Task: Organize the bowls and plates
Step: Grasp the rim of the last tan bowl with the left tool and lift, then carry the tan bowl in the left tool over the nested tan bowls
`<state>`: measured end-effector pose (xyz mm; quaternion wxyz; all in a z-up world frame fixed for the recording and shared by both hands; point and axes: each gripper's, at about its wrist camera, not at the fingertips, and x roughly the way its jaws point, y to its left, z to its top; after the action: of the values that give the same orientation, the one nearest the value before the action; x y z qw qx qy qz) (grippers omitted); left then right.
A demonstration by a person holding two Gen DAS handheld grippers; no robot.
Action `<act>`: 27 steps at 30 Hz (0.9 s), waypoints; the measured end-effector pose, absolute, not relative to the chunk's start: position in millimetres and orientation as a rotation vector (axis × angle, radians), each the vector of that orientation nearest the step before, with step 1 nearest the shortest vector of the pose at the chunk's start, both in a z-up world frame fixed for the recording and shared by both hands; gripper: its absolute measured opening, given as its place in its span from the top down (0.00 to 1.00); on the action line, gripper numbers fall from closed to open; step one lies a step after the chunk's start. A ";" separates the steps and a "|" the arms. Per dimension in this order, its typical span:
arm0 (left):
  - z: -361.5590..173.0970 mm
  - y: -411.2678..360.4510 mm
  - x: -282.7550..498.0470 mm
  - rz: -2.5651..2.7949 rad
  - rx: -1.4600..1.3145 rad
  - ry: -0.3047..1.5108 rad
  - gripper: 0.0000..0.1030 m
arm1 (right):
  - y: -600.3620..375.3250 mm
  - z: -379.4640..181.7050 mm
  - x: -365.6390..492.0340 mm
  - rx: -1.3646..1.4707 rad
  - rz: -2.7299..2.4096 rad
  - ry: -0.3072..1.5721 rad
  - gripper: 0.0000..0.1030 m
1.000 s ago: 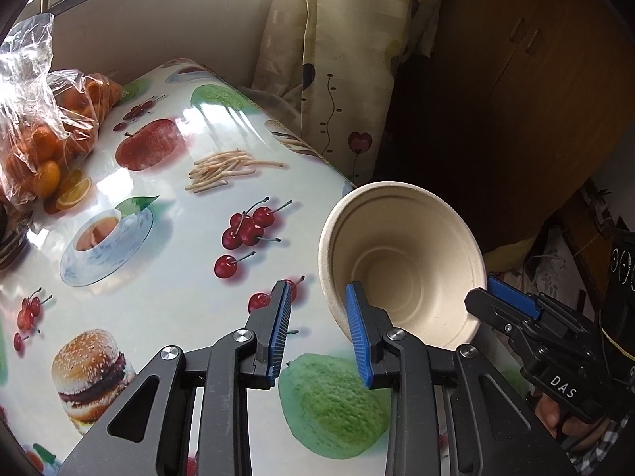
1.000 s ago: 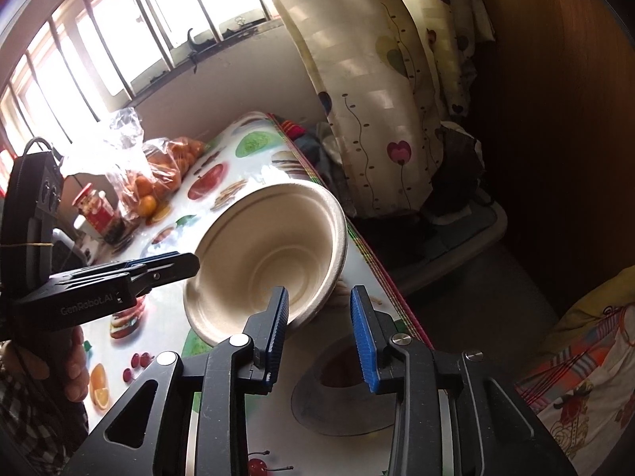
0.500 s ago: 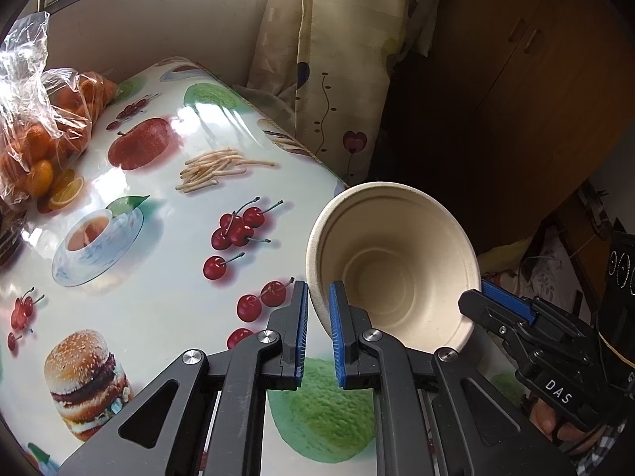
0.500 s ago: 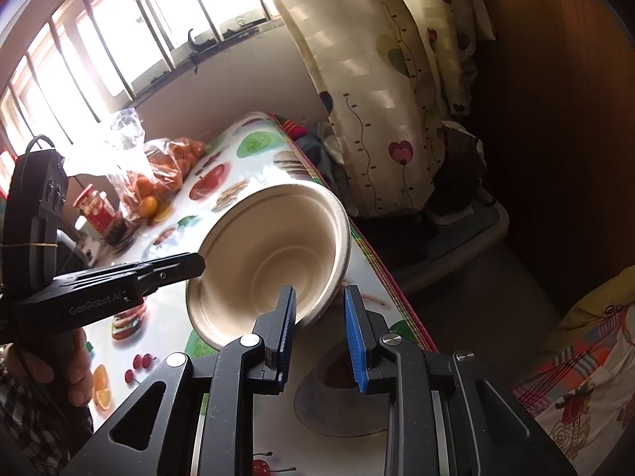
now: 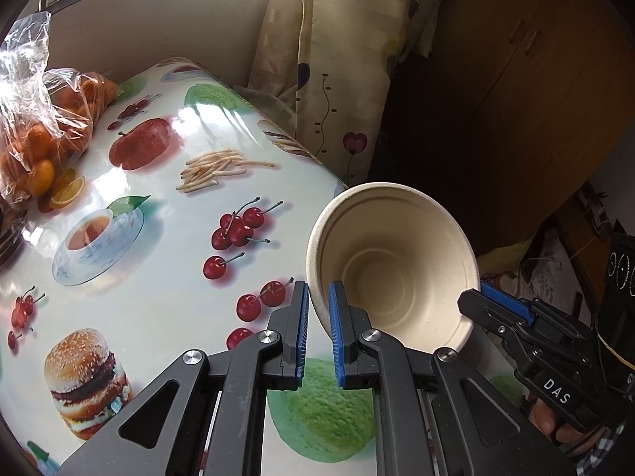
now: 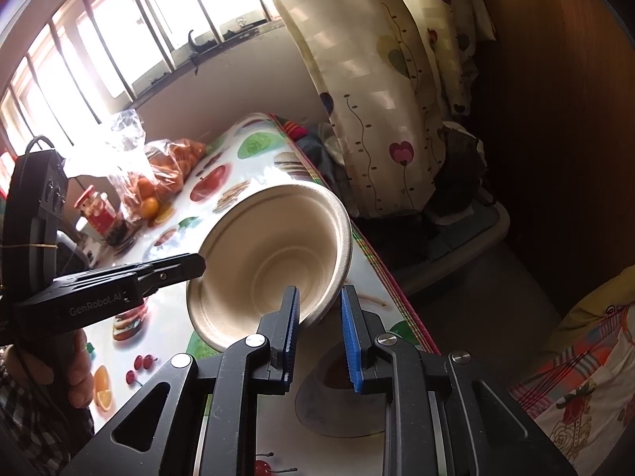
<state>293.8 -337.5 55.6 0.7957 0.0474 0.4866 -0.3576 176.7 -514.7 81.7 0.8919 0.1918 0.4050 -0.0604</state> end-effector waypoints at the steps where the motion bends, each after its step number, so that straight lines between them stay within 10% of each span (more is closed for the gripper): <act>1: 55.8 -337.8 293.7 -0.768 0.101 1.045 0.89 | -514.7 81.7 176.6 0.399 -0.126 0.841 0.80; 27: 77.1 -317.9 271.9 -0.773 0.090 0.999 0.89 | -499.7 104.0 156.9 0.387 -0.098 0.798 0.80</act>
<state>271.9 -317.9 77.1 0.8061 0.0421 0.4669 -0.3611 156.9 -499.7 104.0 0.9022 0.1872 0.3857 -0.0475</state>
